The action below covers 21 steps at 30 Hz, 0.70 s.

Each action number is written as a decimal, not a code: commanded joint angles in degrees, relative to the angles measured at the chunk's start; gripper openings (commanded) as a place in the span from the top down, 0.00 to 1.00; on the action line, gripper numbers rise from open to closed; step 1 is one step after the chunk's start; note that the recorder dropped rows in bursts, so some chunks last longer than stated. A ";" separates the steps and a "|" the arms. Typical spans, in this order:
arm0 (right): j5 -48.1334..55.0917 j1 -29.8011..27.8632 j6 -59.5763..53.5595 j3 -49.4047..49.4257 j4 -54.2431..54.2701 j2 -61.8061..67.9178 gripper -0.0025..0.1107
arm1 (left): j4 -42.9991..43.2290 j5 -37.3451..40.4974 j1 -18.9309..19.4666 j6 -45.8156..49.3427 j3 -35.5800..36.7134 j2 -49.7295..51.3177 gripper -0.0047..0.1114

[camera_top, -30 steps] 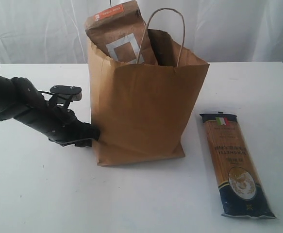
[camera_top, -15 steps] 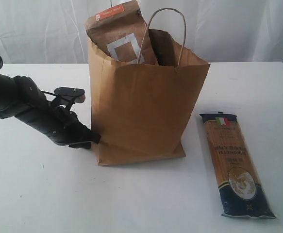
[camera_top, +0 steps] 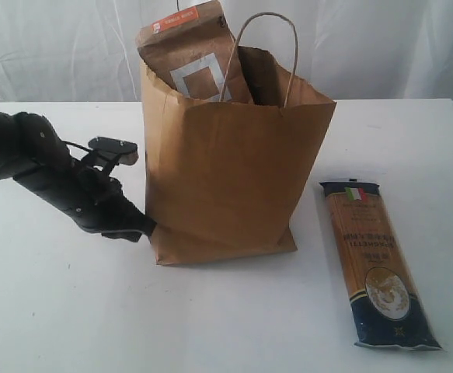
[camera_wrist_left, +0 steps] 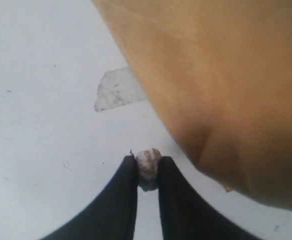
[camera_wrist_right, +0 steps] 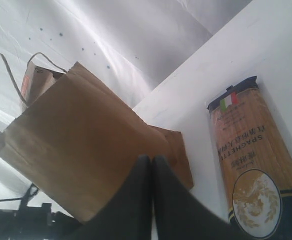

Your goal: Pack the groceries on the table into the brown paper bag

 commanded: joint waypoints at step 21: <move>-0.38 -0.16 -0.47 0.07 -0.14 -0.36 0.98 | -18.65 8.17 3.79 10.47 -2.69 -33.07 0.96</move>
